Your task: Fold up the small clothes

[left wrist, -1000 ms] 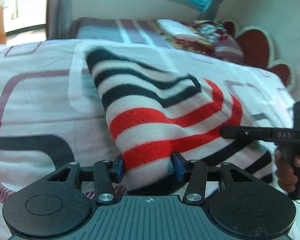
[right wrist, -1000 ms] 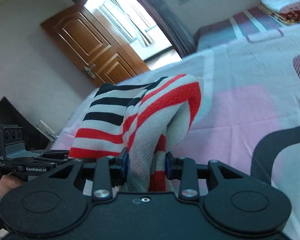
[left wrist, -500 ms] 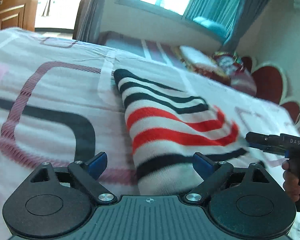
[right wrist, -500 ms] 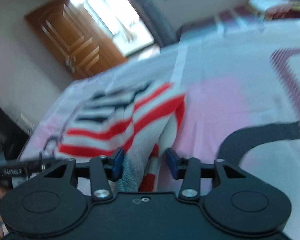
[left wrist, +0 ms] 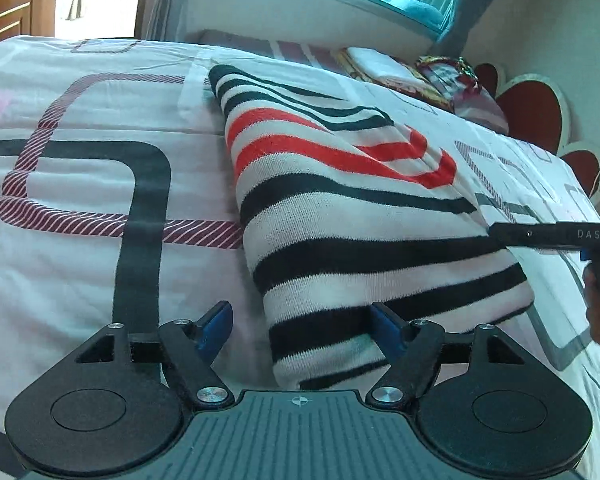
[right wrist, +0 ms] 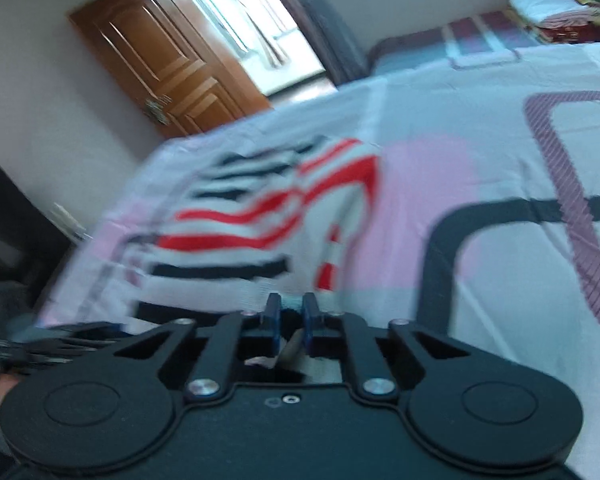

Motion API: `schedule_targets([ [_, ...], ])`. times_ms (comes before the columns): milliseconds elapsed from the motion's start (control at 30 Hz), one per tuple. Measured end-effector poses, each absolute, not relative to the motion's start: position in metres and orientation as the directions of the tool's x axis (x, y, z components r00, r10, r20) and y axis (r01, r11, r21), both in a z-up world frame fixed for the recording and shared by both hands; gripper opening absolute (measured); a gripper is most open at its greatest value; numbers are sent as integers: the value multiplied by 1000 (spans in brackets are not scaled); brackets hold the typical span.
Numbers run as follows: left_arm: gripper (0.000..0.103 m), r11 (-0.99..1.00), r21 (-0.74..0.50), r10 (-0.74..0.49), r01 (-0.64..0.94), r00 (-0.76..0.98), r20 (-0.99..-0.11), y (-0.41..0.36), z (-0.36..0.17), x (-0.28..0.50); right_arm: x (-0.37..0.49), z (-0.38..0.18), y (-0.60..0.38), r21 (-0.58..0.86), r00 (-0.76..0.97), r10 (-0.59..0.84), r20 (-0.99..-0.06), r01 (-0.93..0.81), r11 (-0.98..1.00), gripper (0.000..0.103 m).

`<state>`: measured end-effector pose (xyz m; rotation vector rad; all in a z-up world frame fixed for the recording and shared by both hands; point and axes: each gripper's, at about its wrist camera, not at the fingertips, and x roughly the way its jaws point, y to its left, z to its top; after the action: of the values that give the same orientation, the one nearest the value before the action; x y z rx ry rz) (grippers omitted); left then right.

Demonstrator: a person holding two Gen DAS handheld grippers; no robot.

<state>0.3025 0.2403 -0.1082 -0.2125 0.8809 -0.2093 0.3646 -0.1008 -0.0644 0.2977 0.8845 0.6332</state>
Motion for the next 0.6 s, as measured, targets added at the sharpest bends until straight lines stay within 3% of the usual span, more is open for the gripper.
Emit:
schedule_targets([
  [67,74,952,-291,-276,91,663,-696,249,-96,301,365,-62,-103,473,469,623,-626,-407,781,11],
  [167,74,934,-353,-284,57,717,-636,263,-80,314,375,-47,-119,528,547,644,-536,-378,760,23],
  [400,75,941,-338,-242,-5,690,-682,254,-89,354,443,-73,-117,656,564,644,-517,-222,721,36],
  [567,75,935,-354,-245,-16,692,-679,248,-97,357,457,-88,-107,684,529,698,-482,-271,678,37],
  [600,75,936,-352,-242,-20,690,-682,247,-97,358,459,-89,-105,672,534,692,-486,-278,687,31],
])
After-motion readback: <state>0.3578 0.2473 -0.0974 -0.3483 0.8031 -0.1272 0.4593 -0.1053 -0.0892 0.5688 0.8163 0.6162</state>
